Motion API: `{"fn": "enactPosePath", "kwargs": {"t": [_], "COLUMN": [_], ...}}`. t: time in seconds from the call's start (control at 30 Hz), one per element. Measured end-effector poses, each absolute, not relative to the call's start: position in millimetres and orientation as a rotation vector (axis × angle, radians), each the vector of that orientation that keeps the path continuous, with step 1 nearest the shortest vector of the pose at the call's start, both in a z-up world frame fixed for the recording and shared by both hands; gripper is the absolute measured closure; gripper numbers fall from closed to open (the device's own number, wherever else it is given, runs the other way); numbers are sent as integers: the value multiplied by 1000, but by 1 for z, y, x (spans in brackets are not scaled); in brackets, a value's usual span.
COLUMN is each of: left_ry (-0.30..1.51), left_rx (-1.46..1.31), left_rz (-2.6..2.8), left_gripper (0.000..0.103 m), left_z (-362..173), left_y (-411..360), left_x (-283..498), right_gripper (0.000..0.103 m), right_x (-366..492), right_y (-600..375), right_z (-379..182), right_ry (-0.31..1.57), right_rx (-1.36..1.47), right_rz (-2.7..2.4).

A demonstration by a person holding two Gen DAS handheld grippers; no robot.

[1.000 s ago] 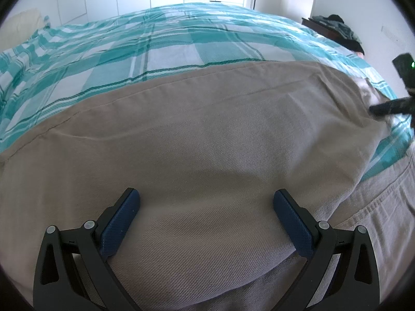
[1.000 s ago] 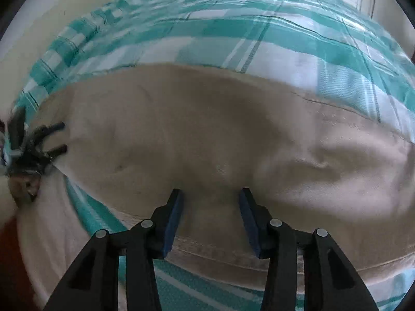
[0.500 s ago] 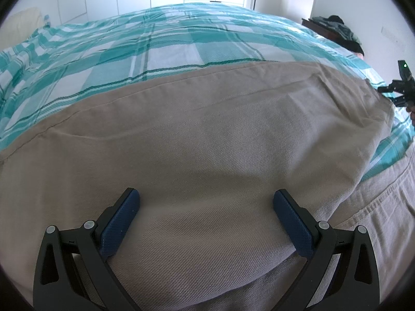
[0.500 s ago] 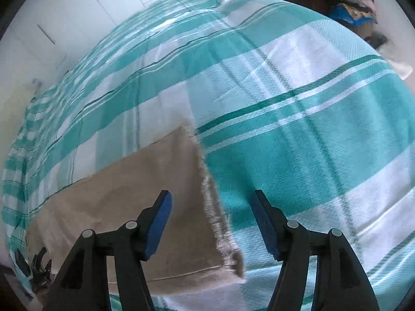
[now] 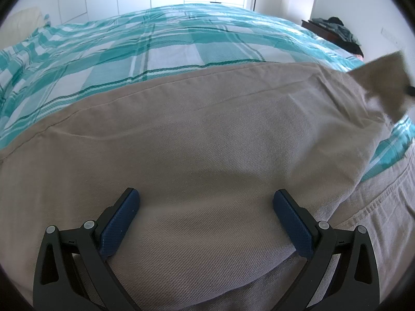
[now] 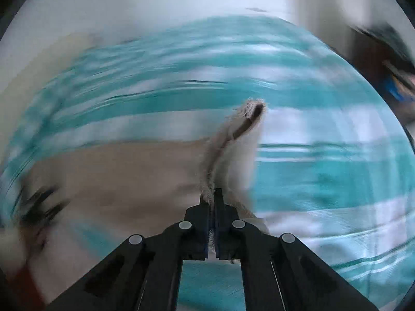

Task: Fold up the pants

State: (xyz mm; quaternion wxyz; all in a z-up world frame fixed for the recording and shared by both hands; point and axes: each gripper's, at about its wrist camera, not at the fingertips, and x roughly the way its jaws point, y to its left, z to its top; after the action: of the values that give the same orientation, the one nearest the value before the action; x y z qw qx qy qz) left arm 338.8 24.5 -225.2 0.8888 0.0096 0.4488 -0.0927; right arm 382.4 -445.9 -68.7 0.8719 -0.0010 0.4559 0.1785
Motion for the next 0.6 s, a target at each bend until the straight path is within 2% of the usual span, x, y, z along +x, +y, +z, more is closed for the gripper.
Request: {"fn": "enactPosePath", "kwargs": {"t": [0.1, 0.2, 0.37, 0.4, 0.43, 0.5, 0.6], "left_ry": [932, 934, 947, 955, 963, 991, 1055], "left_rx": [21, 24, 31, 30, 31, 38, 29], "left_rz": [-192, -190, -185, -184, -181, -146, -108], "left_gripper": [1, 1, 1, 1, 1, 1, 1], "left_z": [-225, -225, -224, -223, -222, -217, -201], "left_y": [24, 24, 23, 23, 23, 23, 25], "left_x": [339, 339, 341, 342, 343, 342, 331], "right_gripper": [100, 100, 99, 94, 83, 70, 61], "right_x": [310, 236, 204, 208, 209, 205, 185], "right_y": [-397, -386, -479, -513, -535, -566, -589], "right_z": [-42, -40, -90, -103, -110, -112, -97], "right_ry": [936, 968, 1099, 1149, 1173, 1165, 1086], "right_rx": [-140, -272, -237, -138, -71, 8, 54], "right_rz": [609, 689, 341, 229, 142, 23, -140]}}
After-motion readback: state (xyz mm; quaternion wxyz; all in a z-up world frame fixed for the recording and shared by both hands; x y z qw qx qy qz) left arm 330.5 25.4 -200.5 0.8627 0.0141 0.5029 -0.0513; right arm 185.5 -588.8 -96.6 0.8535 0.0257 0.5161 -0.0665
